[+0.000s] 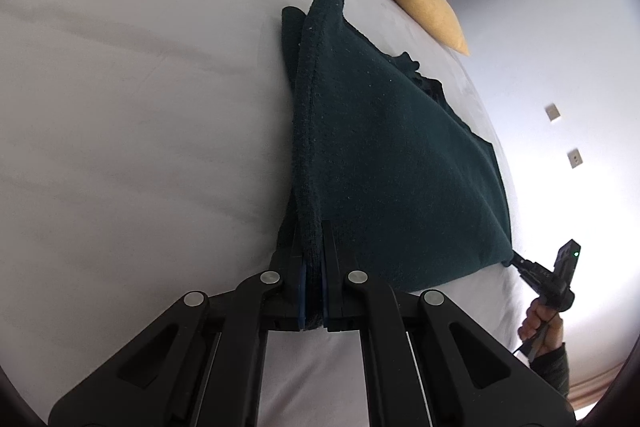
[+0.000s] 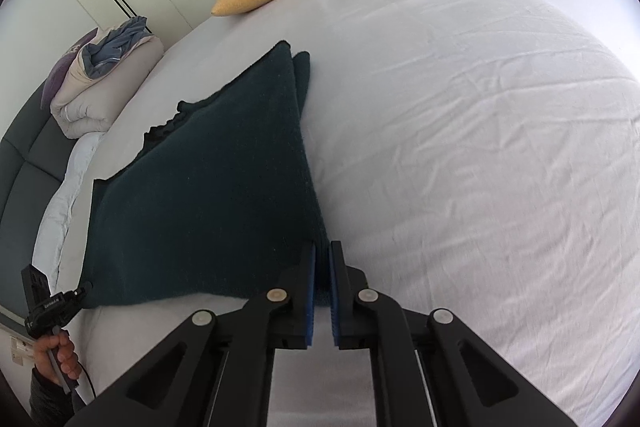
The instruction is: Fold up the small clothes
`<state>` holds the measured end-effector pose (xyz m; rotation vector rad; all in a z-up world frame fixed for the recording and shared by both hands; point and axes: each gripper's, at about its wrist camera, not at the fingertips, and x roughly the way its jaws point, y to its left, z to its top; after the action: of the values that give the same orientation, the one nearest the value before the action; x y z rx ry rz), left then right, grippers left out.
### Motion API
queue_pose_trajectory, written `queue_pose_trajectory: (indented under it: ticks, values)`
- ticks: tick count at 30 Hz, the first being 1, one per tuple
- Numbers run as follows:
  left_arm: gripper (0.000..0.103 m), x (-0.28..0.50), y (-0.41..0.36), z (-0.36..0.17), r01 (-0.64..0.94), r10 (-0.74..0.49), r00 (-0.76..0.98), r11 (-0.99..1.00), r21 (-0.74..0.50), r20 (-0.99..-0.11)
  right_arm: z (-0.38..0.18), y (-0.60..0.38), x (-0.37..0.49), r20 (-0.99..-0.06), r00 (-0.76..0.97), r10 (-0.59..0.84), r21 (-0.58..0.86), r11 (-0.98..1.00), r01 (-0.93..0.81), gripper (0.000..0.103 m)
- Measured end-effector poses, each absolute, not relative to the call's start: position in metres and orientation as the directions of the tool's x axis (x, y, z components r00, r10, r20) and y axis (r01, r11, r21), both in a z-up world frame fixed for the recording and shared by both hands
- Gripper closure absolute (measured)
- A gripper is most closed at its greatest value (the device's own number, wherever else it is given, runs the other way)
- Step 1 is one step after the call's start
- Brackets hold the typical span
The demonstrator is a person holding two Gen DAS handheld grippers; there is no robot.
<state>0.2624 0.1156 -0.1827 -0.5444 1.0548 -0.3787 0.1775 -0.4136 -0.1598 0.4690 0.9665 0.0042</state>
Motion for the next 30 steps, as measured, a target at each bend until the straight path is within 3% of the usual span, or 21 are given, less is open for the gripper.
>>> queue_pose_trajectory:
  ticks: [12, 16, 21, 26, 30]
  values:
    - [0.097, 0.257, 0.112, -0.185, 0.038, -0.521, 0.454, 0.822, -0.569, -0.723, -0.164, -0.414, 0.173, -0.801, 0.564, 0.199, 0.377, 0.9, 0.218, 0.095]
    - [0.097, 0.251, 0.116, -0.179, 0.014, -0.511, 0.454, 0.823, -0.567, -0.73, -0.156, -0.414, 0.164, -0.805, 0.569, 0.166, 0.356, 0.903, 0.242, 0.08]
    - [0.097, 0.241, 0.113, -0.126, 0.01, -0.334, 0.577, 0.916, -0.402, -0.746, -0.124, -0.406, 0.158, -0.767, 0.632, 0.114, 0.317, 0.923, 0.219, 0.078]
    - [0.097, 0.263, 0.052, -0.09, 0.156, -0.348, 0.606, 0.934, -0.323, -0.715, -0.107, -0.363, 0.19, -0.652, 0.653, 0.385, 0.531, 0.847, 0.03, 0.074]
    - [0.097, 0.288, -0.007, -0.115, 0.218, -0.372, 0.527, 0.928, -0.301, -0.764, -0.13, -0.299, 0.229, -0.558, 0.556, 0.616, 0.701, 0.708, -0.081, 0.072]
